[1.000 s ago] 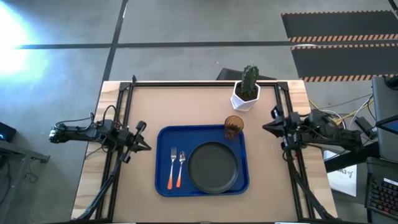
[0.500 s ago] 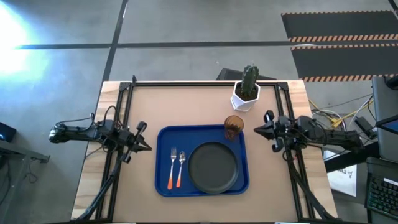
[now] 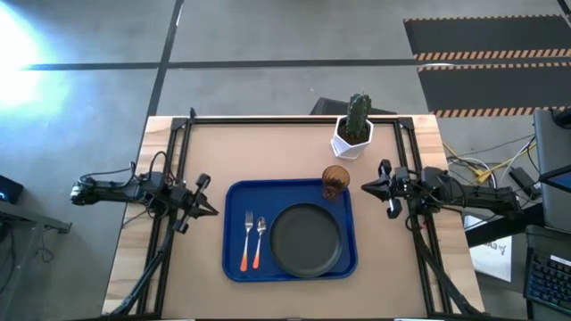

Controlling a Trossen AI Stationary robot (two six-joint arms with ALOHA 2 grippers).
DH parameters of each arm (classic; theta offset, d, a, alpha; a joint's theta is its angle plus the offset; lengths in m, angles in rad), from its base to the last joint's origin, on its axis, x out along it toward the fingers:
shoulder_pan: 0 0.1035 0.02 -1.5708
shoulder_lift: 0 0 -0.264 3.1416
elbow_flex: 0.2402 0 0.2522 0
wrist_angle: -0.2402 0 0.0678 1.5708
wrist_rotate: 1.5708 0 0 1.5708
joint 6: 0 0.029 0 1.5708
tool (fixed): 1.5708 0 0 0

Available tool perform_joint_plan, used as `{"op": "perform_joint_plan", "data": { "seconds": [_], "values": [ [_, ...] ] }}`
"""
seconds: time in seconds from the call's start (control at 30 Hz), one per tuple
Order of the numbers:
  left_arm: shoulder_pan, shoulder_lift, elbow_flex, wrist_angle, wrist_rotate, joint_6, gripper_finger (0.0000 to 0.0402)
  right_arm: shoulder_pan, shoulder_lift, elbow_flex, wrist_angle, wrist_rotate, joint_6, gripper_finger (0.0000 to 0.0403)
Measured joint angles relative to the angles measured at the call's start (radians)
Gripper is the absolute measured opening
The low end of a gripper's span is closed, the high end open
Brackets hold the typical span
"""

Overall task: Pick and place plate/cup/fork/spoon on tray
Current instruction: Return to Home Position

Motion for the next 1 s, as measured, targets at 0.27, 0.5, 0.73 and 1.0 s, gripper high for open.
{"op": "perform_joint_plan", "data": {
  "seconds": [0.27, 0.5, 0.73, 1.0],
  "values": [
    [0.0, 0.0, 0.0, -0.007, -0.004, 0.0, 0.0, 0.0, 0.002, 0.0, -0.003, -0.001, 0.0, 0.0009],
    [0.0, 0.0, -0.001, -0.012, -0.019, 0.001, 0.0, 0.0, 0.002, -0.001, -0.004, -0.001, 0.0, 0.0009],
    [0.0, 0.0, -0.001, -0.012, -0.019, 0.0, 0.0, 0.0, 0.002, -0.001, -0.003, -0.002, -0.002, 0.0009],
    [0.0, 0.0, 0.0, 0.017, -0.018, 0.0, 0.0, 0.0, 0.002, -0.002, -0.003, -0.002, -0.003, 0.0009]
  ]
}}
